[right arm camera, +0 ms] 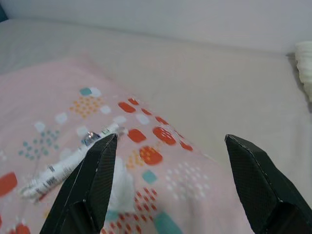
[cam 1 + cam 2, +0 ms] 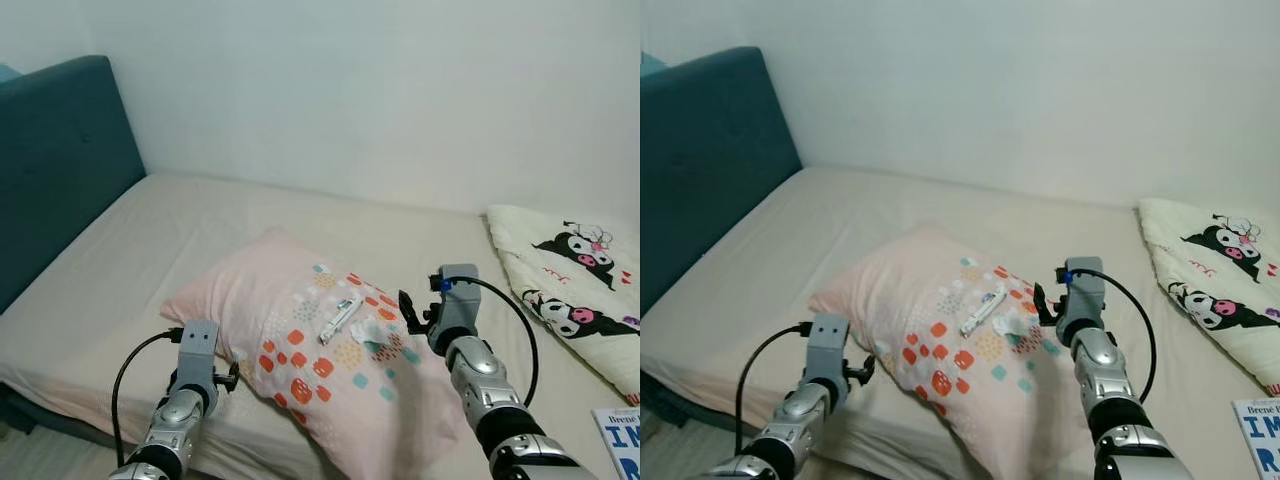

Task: Clean up the room

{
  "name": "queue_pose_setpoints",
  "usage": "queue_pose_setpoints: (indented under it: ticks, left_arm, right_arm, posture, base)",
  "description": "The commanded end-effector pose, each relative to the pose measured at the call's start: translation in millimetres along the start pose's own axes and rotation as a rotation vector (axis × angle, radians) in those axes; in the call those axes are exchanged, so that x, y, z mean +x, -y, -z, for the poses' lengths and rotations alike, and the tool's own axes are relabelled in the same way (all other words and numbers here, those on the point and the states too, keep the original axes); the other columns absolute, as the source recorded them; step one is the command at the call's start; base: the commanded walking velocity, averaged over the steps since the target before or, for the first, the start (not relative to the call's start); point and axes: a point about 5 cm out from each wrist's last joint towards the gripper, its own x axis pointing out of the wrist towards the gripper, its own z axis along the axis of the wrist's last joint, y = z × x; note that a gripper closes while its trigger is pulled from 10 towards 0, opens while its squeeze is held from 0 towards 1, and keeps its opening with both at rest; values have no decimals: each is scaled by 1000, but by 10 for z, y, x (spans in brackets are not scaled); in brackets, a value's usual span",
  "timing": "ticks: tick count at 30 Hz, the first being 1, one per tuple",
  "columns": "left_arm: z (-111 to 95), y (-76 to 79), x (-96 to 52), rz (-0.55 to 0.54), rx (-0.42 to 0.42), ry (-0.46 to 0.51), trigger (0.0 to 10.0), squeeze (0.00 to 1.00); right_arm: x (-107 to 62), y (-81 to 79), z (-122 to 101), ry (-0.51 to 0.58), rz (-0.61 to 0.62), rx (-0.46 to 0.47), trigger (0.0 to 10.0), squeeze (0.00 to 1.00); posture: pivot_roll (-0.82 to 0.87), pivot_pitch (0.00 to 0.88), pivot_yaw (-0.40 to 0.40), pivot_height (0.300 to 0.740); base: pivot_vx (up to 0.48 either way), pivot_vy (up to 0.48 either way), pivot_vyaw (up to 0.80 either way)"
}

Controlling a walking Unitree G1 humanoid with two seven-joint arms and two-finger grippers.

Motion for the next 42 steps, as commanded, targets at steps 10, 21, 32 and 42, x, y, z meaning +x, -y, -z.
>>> queue_pose_setpoints:
  ticks: [10,21,32,42]
  left_arm:
    - [-233,125,65,54,-16,94,10000,0]
    - [-454,227,95,120,73,199,10000,0]
    - [-608,36,120,-37,155,248,10000,0]
    - [-530,-92,134,-114,138,159,10000,0]
  right_arm:
    - [9,-112,4,-5,-39,-3,10000,0]
    - [7,-159,56,-48,-58,-14,10000,0]
    - [-44,-405,166,-69,-172,-39,10000,0]
    - [-62,-541,186,-71,-232,-38,10000,0]
  posture:
    - [-28,0,-38,740]
    - [-31,0,-39,740]
    - [-34,0,-37,740]
    - [-40,0,-39,740]
  base:
    - [0,-335,0]
    - [0,0,-497]
    - [0,0,-71]
    - [0,-192,0]
